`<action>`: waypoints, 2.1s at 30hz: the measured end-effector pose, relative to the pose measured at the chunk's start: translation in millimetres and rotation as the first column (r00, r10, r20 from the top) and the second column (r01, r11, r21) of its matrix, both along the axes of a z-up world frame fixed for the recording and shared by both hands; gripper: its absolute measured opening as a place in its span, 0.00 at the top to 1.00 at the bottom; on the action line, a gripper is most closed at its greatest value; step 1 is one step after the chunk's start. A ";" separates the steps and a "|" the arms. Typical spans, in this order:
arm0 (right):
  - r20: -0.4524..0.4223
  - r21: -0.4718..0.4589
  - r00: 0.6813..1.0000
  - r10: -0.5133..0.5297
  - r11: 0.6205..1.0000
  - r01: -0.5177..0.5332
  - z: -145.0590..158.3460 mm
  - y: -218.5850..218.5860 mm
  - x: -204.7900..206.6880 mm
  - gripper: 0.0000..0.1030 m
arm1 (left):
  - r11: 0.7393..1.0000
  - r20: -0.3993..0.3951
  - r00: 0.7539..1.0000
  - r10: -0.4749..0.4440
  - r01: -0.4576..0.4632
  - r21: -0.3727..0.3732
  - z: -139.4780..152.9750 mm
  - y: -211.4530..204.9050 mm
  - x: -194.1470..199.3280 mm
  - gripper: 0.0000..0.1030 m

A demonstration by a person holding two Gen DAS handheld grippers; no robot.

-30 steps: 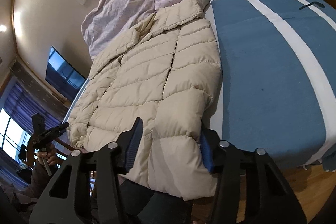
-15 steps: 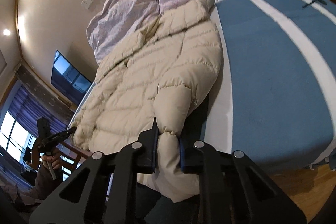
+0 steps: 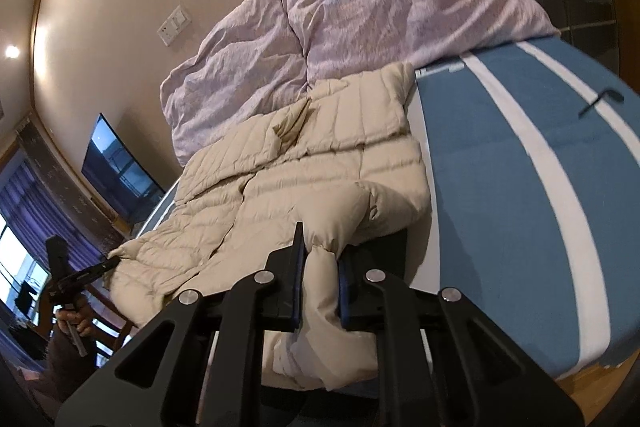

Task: Fold large clothes

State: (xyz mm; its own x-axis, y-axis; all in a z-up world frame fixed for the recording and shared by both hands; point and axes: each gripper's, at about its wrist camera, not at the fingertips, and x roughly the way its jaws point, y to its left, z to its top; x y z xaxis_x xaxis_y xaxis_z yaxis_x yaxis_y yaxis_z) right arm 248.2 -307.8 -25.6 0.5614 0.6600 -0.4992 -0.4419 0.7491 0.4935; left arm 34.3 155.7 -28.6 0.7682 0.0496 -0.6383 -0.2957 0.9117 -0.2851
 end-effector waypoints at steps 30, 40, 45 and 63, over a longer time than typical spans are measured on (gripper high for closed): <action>0.021 -0.025 0.986 -0.167 0.986 0.168 31.7 53.0 151.8 0.87 | 0.991 0.041 0.993 0.112 -0.114 0.063 54.5 58.7 148.6 0.93; -0.031 -0.005 0.974 -0.224 0.975 0.224 14.0 66.4 226.1 0.87 | 0.984 0.017 0.987 0.162 -0.163 0.076 49.5 87.3 227.4 0.93; -0.066 -0.038 0.970 -0.234 0.972 0.232 -3.5 82.1 258.6 0.87 | 0.979 -0.021 0.980 0.196 -0.195 0.060 30.5 103.1 264.7 0.93; -0.140 0.139 0.952 -0.271 0.947 0.290 10.9 62.9 294.8 0.16 | 0.964 -0.068 0.964 0.259 -0.262 -0.045 14.7 129.3 321.3 0.30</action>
State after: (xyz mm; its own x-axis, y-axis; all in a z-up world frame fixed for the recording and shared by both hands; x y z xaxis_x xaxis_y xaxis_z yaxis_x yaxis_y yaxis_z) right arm 543.0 -244.9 -14.7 0.6785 0.5596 -0.4759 -0.1573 0.7435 0.6499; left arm 355.6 285.1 -13.9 0.6925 0.2073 -0.6910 -0.5393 0.7849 -0.3051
